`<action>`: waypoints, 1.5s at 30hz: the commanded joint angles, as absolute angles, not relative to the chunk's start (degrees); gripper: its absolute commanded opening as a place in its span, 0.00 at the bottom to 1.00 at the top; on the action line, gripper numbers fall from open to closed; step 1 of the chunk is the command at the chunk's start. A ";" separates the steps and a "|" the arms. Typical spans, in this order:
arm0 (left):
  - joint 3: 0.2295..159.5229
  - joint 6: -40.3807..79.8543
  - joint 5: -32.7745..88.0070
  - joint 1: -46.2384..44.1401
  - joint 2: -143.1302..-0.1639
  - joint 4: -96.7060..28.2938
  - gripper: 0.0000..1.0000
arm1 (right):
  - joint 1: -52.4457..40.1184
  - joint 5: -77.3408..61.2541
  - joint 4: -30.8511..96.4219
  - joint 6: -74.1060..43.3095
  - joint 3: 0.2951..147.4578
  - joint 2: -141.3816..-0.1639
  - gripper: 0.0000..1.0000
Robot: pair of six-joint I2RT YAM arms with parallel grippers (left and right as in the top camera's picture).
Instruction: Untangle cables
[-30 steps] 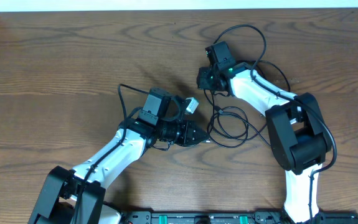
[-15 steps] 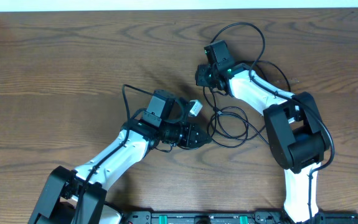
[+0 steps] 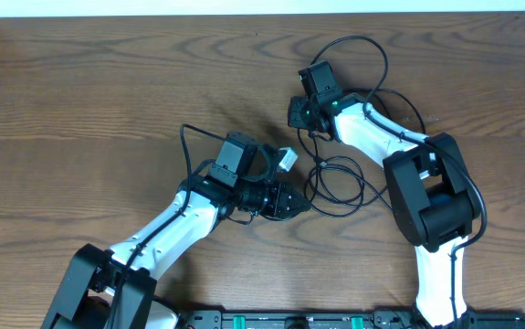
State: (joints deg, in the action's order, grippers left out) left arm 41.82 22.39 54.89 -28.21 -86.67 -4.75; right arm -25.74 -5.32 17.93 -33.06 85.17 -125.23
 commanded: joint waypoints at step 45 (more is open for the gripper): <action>42.22 33.19 14.72 -27.92 -86.06 -10.57 0.07 | -15.18 -26.72 38.17 -27.73 88.07 -97.12 0.01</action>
